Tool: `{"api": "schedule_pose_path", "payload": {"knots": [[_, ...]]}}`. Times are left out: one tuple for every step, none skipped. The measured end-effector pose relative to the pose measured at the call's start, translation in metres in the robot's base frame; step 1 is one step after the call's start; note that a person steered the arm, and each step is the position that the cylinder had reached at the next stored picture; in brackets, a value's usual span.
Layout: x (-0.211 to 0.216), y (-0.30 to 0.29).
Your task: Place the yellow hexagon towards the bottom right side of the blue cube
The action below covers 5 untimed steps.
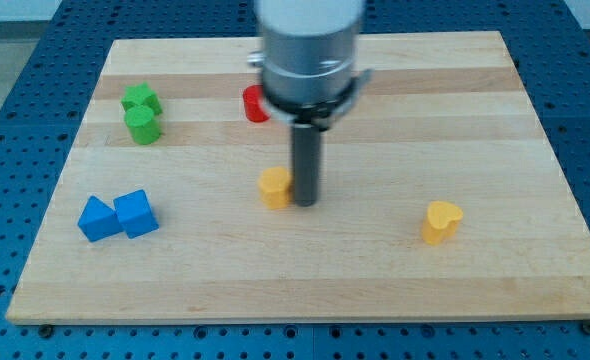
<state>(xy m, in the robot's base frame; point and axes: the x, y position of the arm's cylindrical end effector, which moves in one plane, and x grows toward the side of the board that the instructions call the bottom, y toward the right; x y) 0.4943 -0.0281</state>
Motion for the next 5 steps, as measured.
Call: {"api": "schedule_pose_path", "payload": {"knots": [[-0.013,0.008],[-0.046,0.024],[-0.04,-0.01],[-0.006,-0.069],[-0.003,-0.082]]}}
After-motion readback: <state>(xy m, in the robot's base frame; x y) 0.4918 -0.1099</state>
